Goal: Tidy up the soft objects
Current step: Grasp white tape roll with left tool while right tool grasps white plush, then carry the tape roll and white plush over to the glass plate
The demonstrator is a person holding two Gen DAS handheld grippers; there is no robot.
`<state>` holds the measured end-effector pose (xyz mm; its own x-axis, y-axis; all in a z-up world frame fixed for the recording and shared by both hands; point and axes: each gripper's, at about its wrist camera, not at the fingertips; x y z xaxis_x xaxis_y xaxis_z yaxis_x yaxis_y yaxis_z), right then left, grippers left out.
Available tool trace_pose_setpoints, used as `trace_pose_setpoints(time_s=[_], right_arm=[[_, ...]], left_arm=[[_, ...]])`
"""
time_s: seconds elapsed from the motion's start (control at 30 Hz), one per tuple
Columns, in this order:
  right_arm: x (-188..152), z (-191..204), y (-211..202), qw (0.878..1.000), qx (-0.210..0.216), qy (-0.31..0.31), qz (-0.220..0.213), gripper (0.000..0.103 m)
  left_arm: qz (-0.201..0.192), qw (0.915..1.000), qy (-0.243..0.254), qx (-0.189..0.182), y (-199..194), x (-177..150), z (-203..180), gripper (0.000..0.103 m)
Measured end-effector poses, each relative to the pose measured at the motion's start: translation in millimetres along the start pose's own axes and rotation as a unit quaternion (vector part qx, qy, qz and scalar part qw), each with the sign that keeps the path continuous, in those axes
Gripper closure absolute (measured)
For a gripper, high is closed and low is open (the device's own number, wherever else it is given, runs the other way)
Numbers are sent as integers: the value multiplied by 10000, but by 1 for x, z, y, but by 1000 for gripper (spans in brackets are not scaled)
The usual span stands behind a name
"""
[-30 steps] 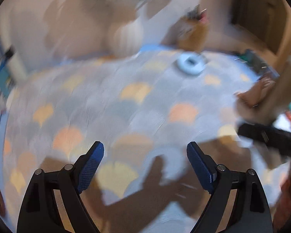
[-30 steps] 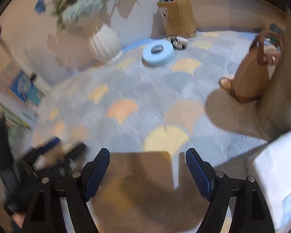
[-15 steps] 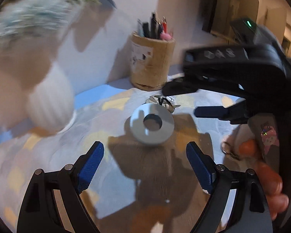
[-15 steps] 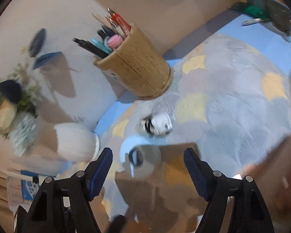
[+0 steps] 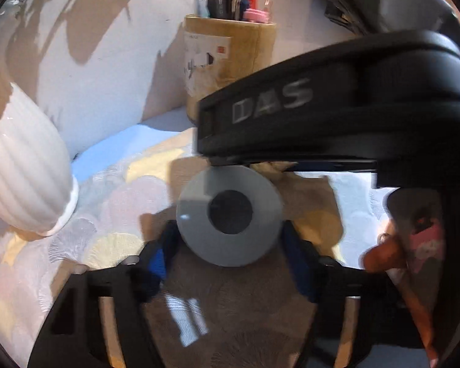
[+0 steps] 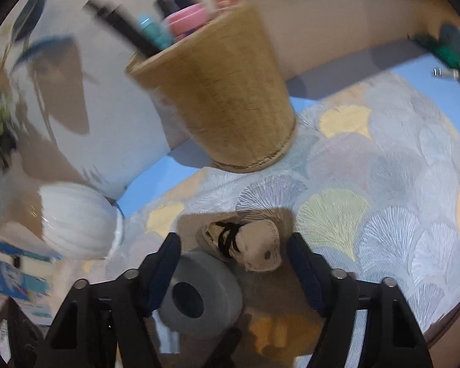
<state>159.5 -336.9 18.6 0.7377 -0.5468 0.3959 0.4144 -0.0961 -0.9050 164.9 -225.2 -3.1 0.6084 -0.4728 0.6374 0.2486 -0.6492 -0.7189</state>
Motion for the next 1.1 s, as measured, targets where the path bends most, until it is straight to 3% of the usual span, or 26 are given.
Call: trace_pose_setpoints(time_s=[0.1, 0.13, 0.27, 0.5, 0.67, 0.8, 0.93, 1.1], right_arm=[[-2, 5, 2, 9999, 123, -82, -72, 51], [-3, 5, 2, 9999, 129, -73, -70, 65], [-11, 5, -4, 9996, 256, -114, -32, 76], [-51, 7, -49, 9971, 750, -151, 18, 76], [-120, 10, -95, 9926, 994, -697, -76, 76], [-180, 6, -106, 9885, 1140, -989, 10, 76], [-233, -7, -114, 9816, 1335, -1358, -156, 76], [-274, -27, -114, 9786, 1180, -1676, -193, 74]], left_arm=[[-28, 10000, 11, 47, -6, -6, -1, 42], [-24, 9999, 20, 128, -9, -9, -2, 42], [-39, 9998, -147, 162, -34, -29, -2, 42], [-264, 9978, -474, 392, -113, -88, -14, 42], [-650, 9938, -849, 291, -174, -133, -28, 42], [-731, 9912, -934, 591, -185, -168, -43, 42], [-955, 9861, -1329, 289, -195, -203, -49, 42], [-1054, 9806, -1574, 496, -191, -218, -46, 42]])
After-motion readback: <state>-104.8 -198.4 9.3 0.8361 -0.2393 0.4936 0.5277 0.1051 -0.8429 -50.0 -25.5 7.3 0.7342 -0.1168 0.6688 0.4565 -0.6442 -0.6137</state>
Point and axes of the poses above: each gripper's, at about its wrist camera, not at the fingertips, and y roughly the way its jaws point, z to its left, x to its top, and after that the axes turned 15 degrees about -x, right-handed
